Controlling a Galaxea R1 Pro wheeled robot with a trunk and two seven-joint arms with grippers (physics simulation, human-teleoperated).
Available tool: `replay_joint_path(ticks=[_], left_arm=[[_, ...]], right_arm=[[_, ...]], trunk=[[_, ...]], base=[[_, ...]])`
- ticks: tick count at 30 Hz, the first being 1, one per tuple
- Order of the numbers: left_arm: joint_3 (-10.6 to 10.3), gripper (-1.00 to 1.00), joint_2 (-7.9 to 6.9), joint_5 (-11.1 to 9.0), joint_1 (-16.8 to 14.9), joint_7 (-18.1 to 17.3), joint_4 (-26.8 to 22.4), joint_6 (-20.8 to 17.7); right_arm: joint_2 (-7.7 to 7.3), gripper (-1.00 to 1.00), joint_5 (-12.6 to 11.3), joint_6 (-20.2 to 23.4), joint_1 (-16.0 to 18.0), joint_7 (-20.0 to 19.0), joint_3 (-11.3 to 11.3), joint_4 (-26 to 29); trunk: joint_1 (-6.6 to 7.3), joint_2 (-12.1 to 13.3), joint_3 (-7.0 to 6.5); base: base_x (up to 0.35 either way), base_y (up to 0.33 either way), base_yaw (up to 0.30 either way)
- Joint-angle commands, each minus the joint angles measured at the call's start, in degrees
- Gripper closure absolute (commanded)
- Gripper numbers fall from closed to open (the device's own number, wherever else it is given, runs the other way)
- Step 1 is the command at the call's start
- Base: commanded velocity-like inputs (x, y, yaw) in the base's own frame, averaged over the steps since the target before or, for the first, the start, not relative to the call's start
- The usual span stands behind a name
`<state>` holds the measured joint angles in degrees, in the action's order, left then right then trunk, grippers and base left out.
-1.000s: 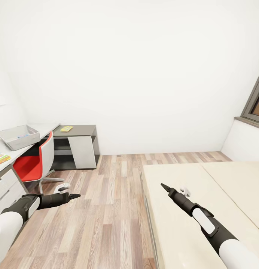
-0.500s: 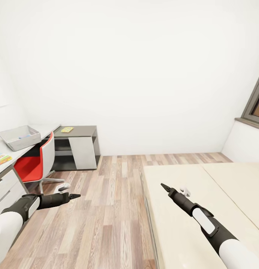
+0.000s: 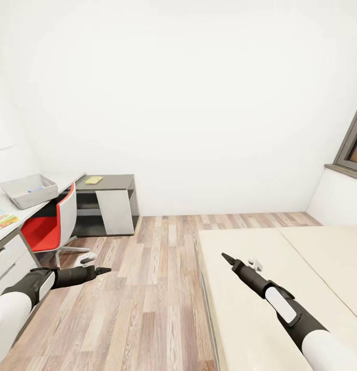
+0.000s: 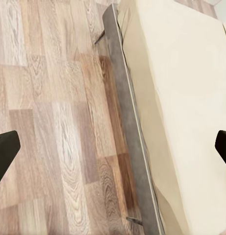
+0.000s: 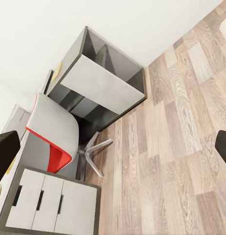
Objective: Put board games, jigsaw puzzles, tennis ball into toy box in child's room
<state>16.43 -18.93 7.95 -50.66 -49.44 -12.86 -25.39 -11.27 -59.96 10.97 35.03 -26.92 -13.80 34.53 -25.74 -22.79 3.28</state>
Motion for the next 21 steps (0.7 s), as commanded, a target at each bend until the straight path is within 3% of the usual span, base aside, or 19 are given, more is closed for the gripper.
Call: replay_joint_path(ticks=[1,21], left_arm=[[0.5,-1.0,0.03,0.6,-0.1,-0.3,-0.1,-0.4],[0.4,-1.0,0.03,0.6,-0.1,-0.3,-0.1,-0.4]], right_arm=[[-0.07,-1.0,-0.6,0.2,0.1,0.0,-0.2,0.0],[-0.07,-1.0,-0.6,0.2,0.1,0.0,-0.2,0.0]], trunk=[[-0.04,-0.1,0.13],[-0.04,-0.1,0.11]], base=[[0.0,0.0,0.002],[0.0,-0.098,0.0]])
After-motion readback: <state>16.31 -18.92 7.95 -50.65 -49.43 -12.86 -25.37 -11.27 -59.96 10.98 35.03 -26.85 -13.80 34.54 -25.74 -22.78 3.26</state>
